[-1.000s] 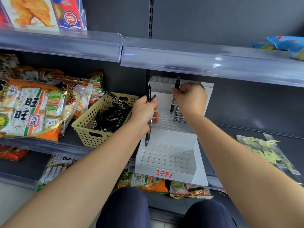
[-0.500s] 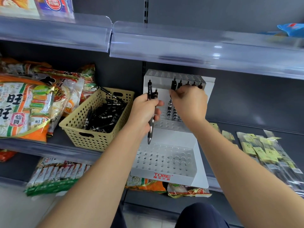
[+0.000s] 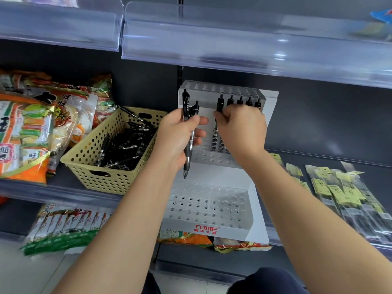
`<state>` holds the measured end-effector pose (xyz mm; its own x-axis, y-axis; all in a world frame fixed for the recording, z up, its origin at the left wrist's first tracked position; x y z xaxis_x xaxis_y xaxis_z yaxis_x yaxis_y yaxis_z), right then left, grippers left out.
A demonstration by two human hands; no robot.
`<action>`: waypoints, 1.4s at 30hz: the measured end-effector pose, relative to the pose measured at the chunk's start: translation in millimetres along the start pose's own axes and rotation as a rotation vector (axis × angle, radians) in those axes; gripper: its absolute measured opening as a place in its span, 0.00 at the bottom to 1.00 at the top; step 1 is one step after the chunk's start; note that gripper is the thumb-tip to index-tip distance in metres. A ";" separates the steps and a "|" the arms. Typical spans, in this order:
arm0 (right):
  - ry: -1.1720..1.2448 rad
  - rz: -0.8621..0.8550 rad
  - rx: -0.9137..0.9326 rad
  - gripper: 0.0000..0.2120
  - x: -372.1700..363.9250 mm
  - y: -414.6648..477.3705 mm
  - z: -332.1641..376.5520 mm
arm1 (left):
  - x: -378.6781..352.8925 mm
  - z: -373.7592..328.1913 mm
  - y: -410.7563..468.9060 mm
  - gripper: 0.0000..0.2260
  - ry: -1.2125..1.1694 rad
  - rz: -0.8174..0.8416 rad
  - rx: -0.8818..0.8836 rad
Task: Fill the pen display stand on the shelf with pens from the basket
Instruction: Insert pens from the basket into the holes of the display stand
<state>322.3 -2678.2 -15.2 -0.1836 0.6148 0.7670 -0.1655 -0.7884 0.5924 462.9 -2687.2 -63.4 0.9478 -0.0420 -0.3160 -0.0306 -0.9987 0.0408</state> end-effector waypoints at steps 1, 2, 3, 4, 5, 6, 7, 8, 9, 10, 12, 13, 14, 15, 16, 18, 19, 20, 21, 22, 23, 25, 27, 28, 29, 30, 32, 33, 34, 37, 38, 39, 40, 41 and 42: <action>0.000 0.000 -0.002 0.17 0.0 0.5 -0.2 | 0.3 0.3 -0.3 0.05 -0.002 0.003 -0.003; -0.002 0.002 -0.003 0.17 -0.4 0.6 -0.4 | 0.1 0.8 -0.7 0.05 -0.007 0.007 -0.004; -0.005 0.003 -0.002 0.17 -0.5 0.6 -0.5 | -0.2 1.6 -0.9 0.05 -0.015 0.012 -0.002; -0.005 0.001 -0.002 0.17 -0.9 0.2 -0.9 | -0.8 2.7 -1.1 0.05 -0.025 0.017 0.002; 0.000 -0.004 -0.005 0.17 -1.3 -0.1 -1.8 | -1.3 4.1 -1.3 0.04 -0.036 0.021 0.009; 0.018 -0.015 -0.014 0.17 -0.6 -1.1 -2.8 | -1.6 5.3 -1.5 0.04 -0.047 0.025 0.014; 0.060 -0.030 -0.026 0.18 0.3 -1.9 -4.0 | -1.8 6.1 -1.7 0.04 -0.055 0.029 0.015; 0.135 -0.042 -0.034 0.18 1.7 -2.9 -4.1 | -1.6 6.1 -1.8 0.04 -0.058 0.033 0.010; 0.241 -0.040 -0.029 0.19 2.7 -3.7 -2.3 | -1.0 5.4 -2.0 0.04 -0.055 0.035 0.002; 0.370 -0.024 -0.020 0.18 3.3 -4.5 1.1 | -0.4 4.2 -2.3 0.04 -0.049 0.037 -0.009; 0.628 0.059 -0.038 0.14 2.2 -7.1 10.3 | 1.1 0.8 -3.2 0.05 -0.045 0.042 -0.028; 0.726 0.120 -0.065 0.12 -0.2 -8.4 14.0 | 1.6 -0.8 -3.8 0.05 -0.047 0.045 -0.036; 0.801 0.188 -0.093 0.10 -3.6 -9.8 16.7 | 2.3 -1.9 -4.3 0.05 -0.051 0.048 -0.040; 0.856 0.257 -0.118 0.09 -7.6 -11.4 18.4 | 3.3 -2.6 -4.7 0.05 -0.059 0.046 -0.042; 0.889 0.324 -0.135 0.08 -11.8 -13.4 19.5 | 4.8 -2.9 -5.0 0.05 -0.071 0.039 -0.043; 0.906 0.429 -0.157 0.06 -20.1 -17.5 19.9 | 8.0 -2.2 -4.8 0.05 -0.080 0.026 -0.037; 0.916 0.447 -0.170 0.05 -22.7 -19.0 18.8 | 8.4 -1.9 -4.8 0.04 -0.072 0.027 -0.034; 0.938 0.438 -0.187 0.04 -23.9 -19.7 17.1 | 8.2 -1.6 -4.7 0.04 -0.058 0.032 -0.034; 0.971 0.418 -0.205 0.03 -23.9 -20.1 15.2 | 7.9 -1.7 -4.8 0.04 -0.043 0.036 -0.036; 1.009 0.399 -0.225 0.02 -23.5 -20.5 13.3 | 7.6 -1.7 -4.8 0.04 -0.029 0.037 -0.041; 1.048 0.390 -0.244 0.01 -23.1 -20.8 12.0 | 7.5 -2.1 -4.5 0.03 -0.018 0.035 -0.049; 1.100 0.387 -0.255 0.03 -21.3 -21.0 12.2 | 6.5 -2.6 -3.9 0.03 -0.008 0.032 -0.066; 1.115 0.366 -0.237 0.04 -17.0 -19.5 13.3 | 4.8 -3.7 -3.8 0.04 -0.006 0.029 -0.099; 1.112 0.338 -0.231 0.05 -13.7 -17.6 12.8 | 5.6 -4.7 -3.5 0.05 0.003 0.011 -0.124; 1.102 0.297 -0.234 0.05 -9.6 -15.0 11.1 | 7.8 -5.5 -2.8 0.06 0.019 -0.021 -0.149; 1.086 0.245 -0.241 0.06 -3.9 -12.0 8.9 | 11.2 -6.2 -2.0 0.06 0.035 -0.062 -0.174; 1.035 0.127 -0.241 0.07 8.1 -3.9 3.7 | 19.6 -7.7 -1.2 0.06 0.047 -0.140 -0.215; 1.000 0.070 -0.237 0.07 13.1 0.0 1.4 | 23.0 -8.6 -1.3 0.06 0.048 -0.165 -0.232; 0.957 0.011 -0.231 0.08 17.5 3.3 -0.3 | 25.4 -9.4 -1.8 0.06 0.046 -0.178 -0.245; 0.711 -0.139 -0.187 0.08 26.0 8.9 -0.4 | 27.1 -9.4 -5.4 0.06 -0.003 -0.175 -0.242; 0.628 -0.167 -0.170 0.07 27.8 9.2 1.2 | 27.6 -8.9 -6.4 0.07 -0.014 -0.170 -0.238; 0.564 -0.181 -0.157 0.07 28.8 9.2 2.7 | 27.9 -8.4 -6.9 0.07 -0.014 -0.167 -0.234; 0.509 -0.184 -0.145 0.07 29.2 9.0 3.9 | 28.3 -8.0 -7.1 0.07 -0.010 -0.163 -0.230; 0.450 -0.181 -0.133 0.08 28.4 9.0 5.0 | 28.8 -7.4 -7.0 0.07 -0.006 -0.162 -0.226; 0.395 -0.180 -0.118 0.08 28.1 8.8 6.6 | 29.1 -6.7 -6.9 0.07 -0.005 -0.160 -0.221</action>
<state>322.0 -2668.0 13.2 -0.4944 0.7195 0.4878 -0.3336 -0.6752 0.6579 492.9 -2681.3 -66.5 0.9334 0.1156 -0.3396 0.1904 -0.9620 0.1959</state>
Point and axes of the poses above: each hand's wrist, its own y-axis towards the middle knuckle, its own x-axis out of the back of the hand, z = x × y, the point moved 8 cm from there along y, towards the middle knuckle, and after that the axes turned 3 degrees about -y, right-handed, at the moved point
